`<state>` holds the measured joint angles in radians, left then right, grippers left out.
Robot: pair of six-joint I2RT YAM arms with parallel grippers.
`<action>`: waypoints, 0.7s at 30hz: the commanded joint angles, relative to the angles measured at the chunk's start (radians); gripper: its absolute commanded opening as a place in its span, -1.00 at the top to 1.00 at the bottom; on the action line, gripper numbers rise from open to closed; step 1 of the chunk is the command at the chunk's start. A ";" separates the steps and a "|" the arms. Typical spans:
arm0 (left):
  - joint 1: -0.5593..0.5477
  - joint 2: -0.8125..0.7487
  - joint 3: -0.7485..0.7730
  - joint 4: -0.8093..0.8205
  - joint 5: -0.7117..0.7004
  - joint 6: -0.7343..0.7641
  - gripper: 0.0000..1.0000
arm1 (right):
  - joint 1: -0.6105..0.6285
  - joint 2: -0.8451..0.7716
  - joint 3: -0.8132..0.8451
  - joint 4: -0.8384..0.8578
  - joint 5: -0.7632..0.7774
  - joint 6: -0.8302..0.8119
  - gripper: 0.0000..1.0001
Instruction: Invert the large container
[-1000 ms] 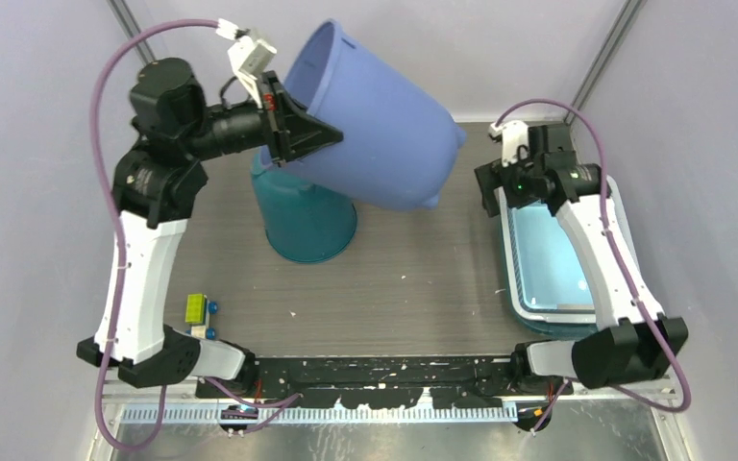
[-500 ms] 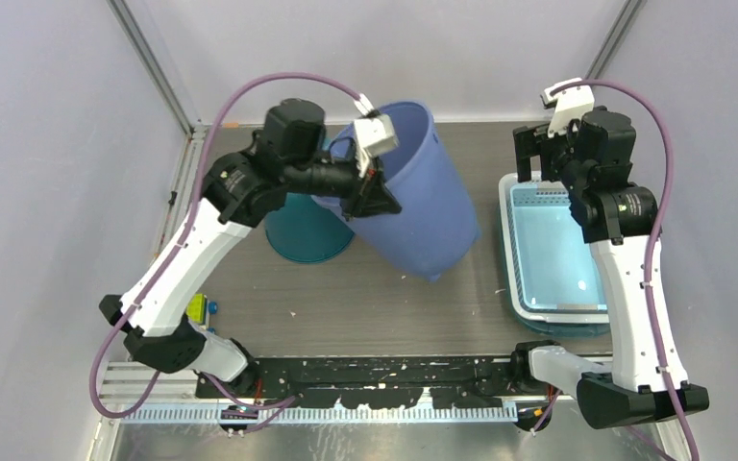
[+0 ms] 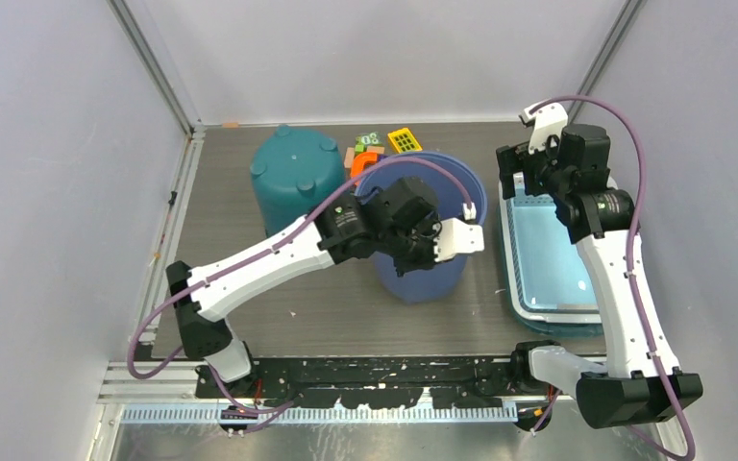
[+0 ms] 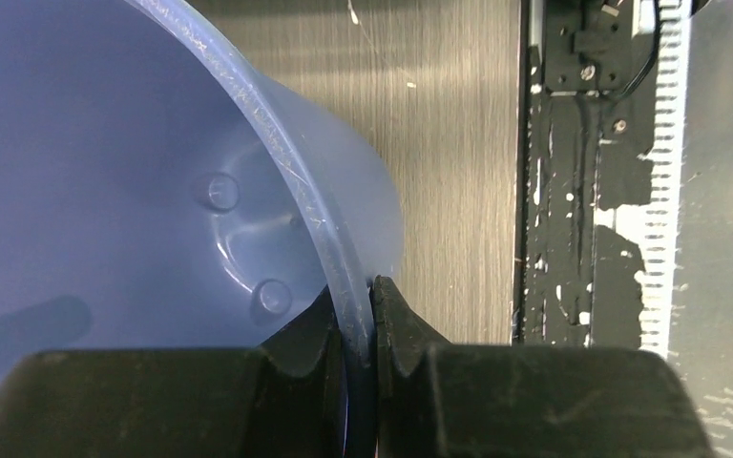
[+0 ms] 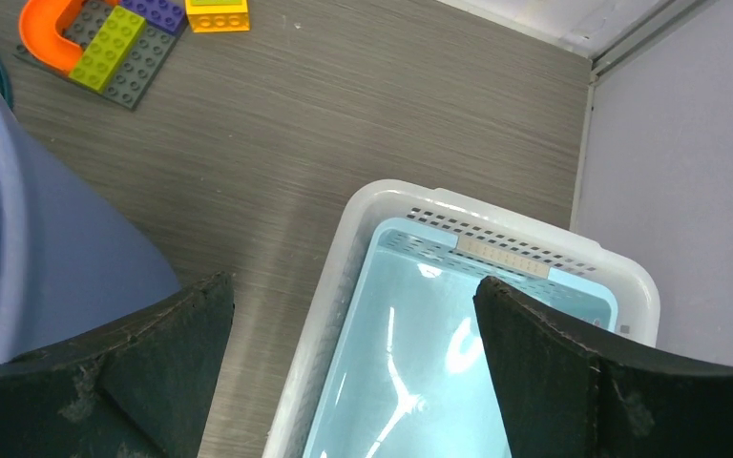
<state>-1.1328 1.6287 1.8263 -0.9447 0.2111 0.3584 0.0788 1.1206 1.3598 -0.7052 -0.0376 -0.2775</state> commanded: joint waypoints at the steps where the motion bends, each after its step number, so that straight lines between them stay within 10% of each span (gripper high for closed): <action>1: -0.018 -0.012 0.026 0.090 -0.109 0.072 0.99 | -0.024 -0.051 -0.023 0.113 0.069 0.022 -1.00; 16: -0.040 0.018 0.017 0.088 -0.104 0.056 0.37 | -0.061 -0.084 -0.102 0.173 0.051 0.050 -1.00; 21: -0.041 -0.001 0.071 0.054 -0.102 0.056 -0.33 | -0.065 -0.083 -0.109 0.173 0.019 0.054 -1.00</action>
<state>-1.1698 1.6646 1.8236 -0.9108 0.1146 0.4091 0.0216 1.0576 1.2610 -0.5896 0.0128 -0.2398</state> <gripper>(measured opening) 0.543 0.997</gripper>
